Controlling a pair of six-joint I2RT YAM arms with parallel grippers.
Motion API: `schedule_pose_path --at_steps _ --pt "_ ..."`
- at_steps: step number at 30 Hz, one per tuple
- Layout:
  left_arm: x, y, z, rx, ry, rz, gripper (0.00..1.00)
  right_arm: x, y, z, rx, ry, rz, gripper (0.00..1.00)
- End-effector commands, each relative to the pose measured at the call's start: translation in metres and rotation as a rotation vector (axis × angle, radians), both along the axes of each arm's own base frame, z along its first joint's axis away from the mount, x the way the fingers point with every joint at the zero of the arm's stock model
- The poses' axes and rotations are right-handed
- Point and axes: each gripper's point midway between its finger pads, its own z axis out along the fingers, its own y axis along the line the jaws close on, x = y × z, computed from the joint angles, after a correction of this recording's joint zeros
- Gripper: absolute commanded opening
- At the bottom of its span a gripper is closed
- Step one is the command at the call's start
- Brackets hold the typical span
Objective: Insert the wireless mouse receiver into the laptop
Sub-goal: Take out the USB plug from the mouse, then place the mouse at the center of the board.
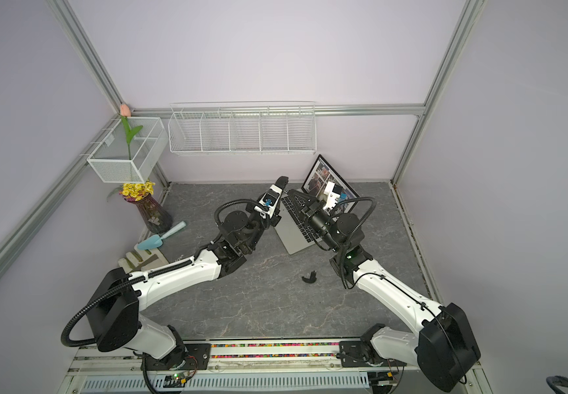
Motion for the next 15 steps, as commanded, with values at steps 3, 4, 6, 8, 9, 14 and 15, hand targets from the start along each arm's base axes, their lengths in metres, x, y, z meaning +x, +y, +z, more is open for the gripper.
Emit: schedule_pose_path --at_steps 3,4,6,8,9,14,15 --pt "0.009 0.019 0.028 -0.114 -0.015 0.067 0.00 -0.005 -0.005 0.003 0.002 -0.019 -0.004 0.07" --pt "0.007 0.017 0.027 -0.110 -0.016 0.053 0.00 -0.005 -0.005 0.004 0.003 -0.023 -0.005 0.07" --pt "0.006 0.014 0.023 -0.087 -0.019 0.036 0.00 -0.004 -0.007 0.003 0.001 -0.024 -0.008 0.07" --pt "0.006 0.011 0.010 -0.012 -0.016 0.022 0.00 -0.003 -0.013 -0.002 -0.013 -0.018 -0.016 0.06" --pt "0.005 0.010 -0.001 0.037 -0.013 0.024 0.00 -0.003 -0.018 -0.008 -0.036 -0.007 -0.026 0.07" --pt "-0.029 0.001 -0.096 0.470 0.022 -0.039 0.00 -0.007 -0.052 -0.079 -0.315 0.126 -0.084 0.07" --pt "-0.040 0.000 -0.114 0.540 0.032 -0.035 0.00 -0.010 -0.063 -0.095 -0.365 0.163 -0.104 0.06"
